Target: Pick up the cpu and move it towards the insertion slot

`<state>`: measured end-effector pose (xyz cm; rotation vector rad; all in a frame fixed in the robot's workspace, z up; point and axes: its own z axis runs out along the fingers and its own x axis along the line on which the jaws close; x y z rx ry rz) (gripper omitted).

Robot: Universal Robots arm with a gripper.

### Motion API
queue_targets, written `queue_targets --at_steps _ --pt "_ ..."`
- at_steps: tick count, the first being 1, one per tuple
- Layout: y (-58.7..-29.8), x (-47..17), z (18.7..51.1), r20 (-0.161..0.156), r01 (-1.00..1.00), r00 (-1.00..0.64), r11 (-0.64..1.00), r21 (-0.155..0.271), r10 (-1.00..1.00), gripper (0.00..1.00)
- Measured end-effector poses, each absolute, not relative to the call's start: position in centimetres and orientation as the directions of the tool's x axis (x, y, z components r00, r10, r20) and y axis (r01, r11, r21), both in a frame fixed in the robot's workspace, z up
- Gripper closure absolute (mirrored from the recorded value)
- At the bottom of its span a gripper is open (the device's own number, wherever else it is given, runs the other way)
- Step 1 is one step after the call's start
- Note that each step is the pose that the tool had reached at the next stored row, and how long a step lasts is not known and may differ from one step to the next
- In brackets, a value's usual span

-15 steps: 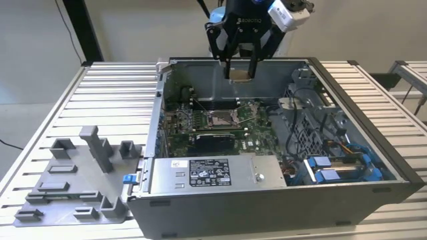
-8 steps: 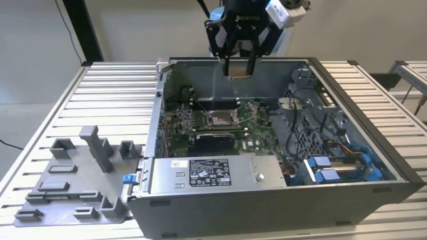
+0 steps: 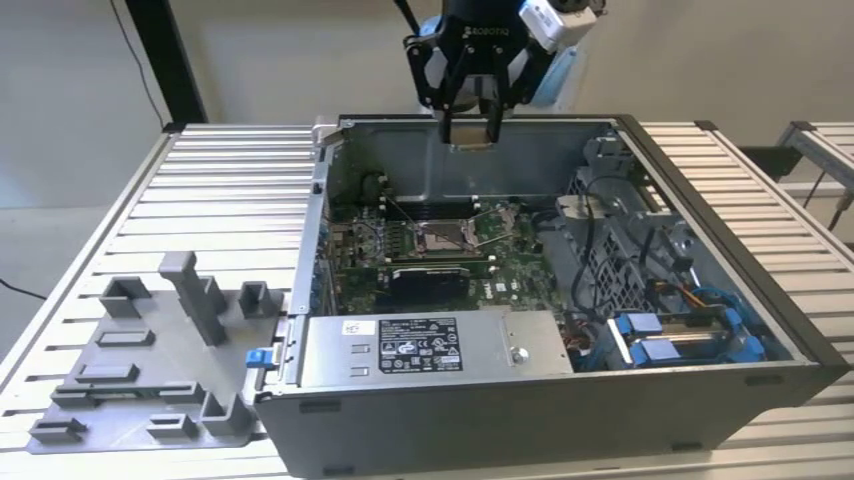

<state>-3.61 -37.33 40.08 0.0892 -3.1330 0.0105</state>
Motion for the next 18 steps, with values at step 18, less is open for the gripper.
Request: queue_targets --at_steps 18 --pt "-32.9 -3.7 39.5 0.008 -0.057 -0.998 0.998 -0.007 -0.057 1.0"
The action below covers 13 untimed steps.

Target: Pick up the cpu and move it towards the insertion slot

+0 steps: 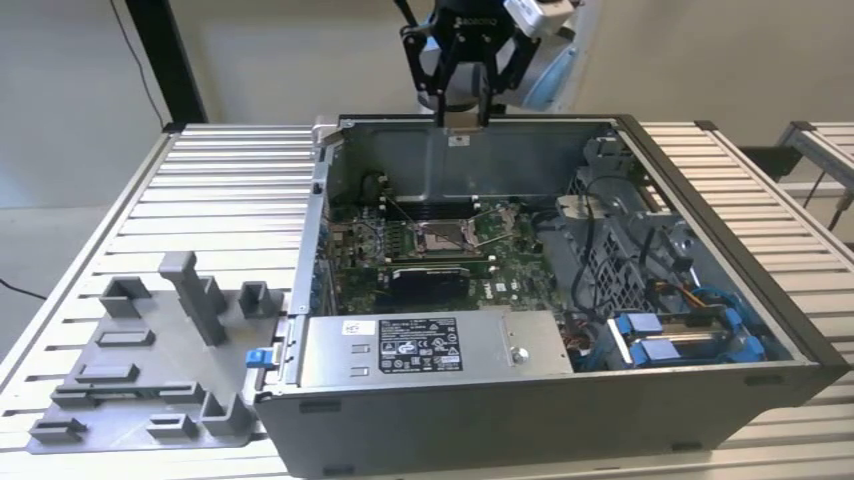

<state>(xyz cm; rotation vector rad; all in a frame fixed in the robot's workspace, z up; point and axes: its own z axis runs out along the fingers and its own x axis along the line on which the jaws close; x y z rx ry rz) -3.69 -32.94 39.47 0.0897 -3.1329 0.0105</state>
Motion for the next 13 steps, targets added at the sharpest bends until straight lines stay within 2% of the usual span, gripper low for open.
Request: queue_targets --at_steps 13 --pt "-31.4 -3.6 38.8 0.008 -0.088 -0.996 0.996 -0.006 -0.088 1.0"
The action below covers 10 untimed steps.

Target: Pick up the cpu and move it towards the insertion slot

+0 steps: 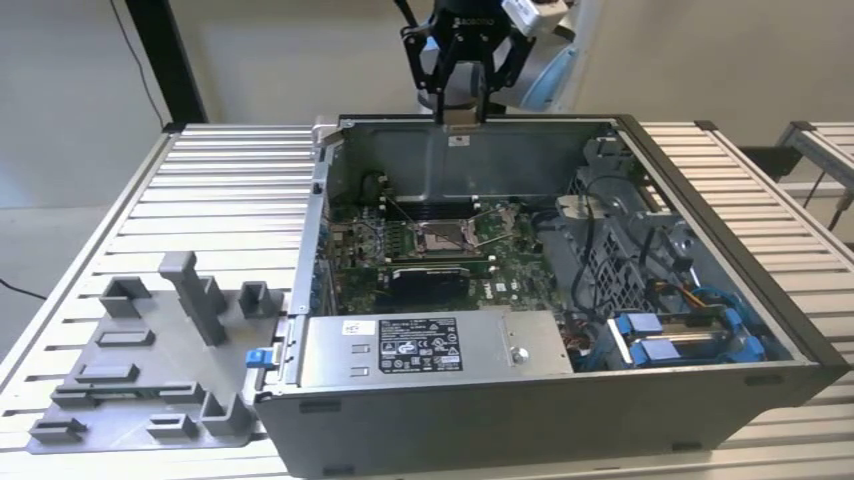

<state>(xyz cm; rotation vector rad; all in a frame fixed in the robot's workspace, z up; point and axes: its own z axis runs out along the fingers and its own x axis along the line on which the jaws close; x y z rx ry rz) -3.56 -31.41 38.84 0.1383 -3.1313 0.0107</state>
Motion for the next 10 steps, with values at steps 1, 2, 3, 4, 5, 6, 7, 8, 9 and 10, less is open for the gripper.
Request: queue_targets --at_steps 1,2,3,4,5,6,7,8,9,10 --pt "-31.3 -3.6 38.7 0.008 -0.092 -0.996 0.996 -0.007 -0.091 1.0" --pt "-31.2 -3.5 38.6 0.008 -0.095 -0.995 0.995 -0.007 -0.095 1.0" --pt "-31.1 -3.5 38.5 0.008 -0.098 -0.995 0.995 -0.006 -0.098 1.0" --pt "-31.1 -3.5 38.3 0.008 -0.1 -0.995 0.995 -0.006 -0.1 1.0" --pt "-31.0 -3.5 38.2 0.008 -0.102 -0.995 0.995 -0.006 -0.102 1.0" --pt "-31.0 -3.5 38.0 0.007 -0.103 -0.995 0.995 -0.006 -0.103 1.0" --pt "-31.0 -3.5 37.8 0.007 -0.103 -0.995 0.995 -0.006 -0.103 1.0" --pt "-31.0 -3.4 37.7 0.007 -0.103 -0.995 0.995 -0.006 -0.103 1.0" --pt "-31.0 -3.4 37.6 0.007 -0.103 -0.995 0.995 -0.006 -0.103 1.0" --pt "-30.9 -3.4 37.5 0.008 -0.103 -0.995 0.995 -0.006 -0.103 1.0"
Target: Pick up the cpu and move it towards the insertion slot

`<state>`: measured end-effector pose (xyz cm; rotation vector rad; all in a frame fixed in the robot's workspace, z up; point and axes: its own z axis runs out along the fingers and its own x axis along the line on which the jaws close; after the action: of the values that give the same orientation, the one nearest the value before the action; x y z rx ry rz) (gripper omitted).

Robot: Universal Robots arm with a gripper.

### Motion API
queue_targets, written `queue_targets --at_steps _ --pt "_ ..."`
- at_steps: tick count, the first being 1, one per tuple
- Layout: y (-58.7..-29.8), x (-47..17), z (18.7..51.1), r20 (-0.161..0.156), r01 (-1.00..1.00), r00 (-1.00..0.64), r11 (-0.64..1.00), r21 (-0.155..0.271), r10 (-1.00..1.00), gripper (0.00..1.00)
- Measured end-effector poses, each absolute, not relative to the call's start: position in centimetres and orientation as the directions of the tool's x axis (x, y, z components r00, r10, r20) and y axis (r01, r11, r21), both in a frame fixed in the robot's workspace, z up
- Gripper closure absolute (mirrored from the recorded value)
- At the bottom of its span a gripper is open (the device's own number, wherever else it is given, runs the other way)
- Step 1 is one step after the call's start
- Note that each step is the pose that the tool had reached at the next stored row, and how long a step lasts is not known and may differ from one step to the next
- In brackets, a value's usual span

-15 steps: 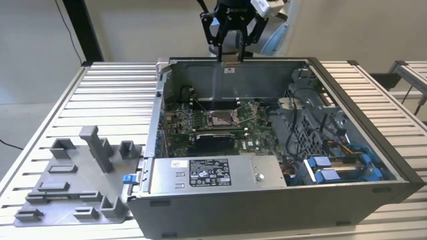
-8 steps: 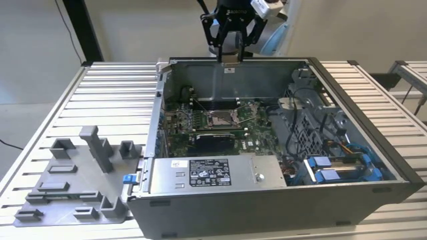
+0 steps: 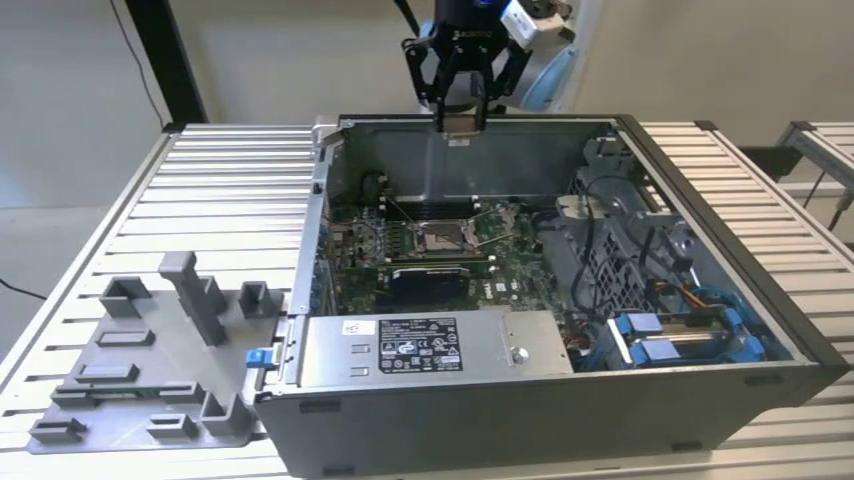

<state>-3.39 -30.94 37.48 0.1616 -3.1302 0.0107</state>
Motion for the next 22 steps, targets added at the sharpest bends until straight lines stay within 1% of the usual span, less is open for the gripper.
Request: queue_targets --at_steps 12,22 --pt "-30.08 -3.33 36.89 0.008 -0.1 -0.995 0.995 -0.006 -0.1 1.0" --pt "-29.93 -3.31 36.8 0.007 -0.055 -0.998 0.998 -0.006 -0.055 1.0"
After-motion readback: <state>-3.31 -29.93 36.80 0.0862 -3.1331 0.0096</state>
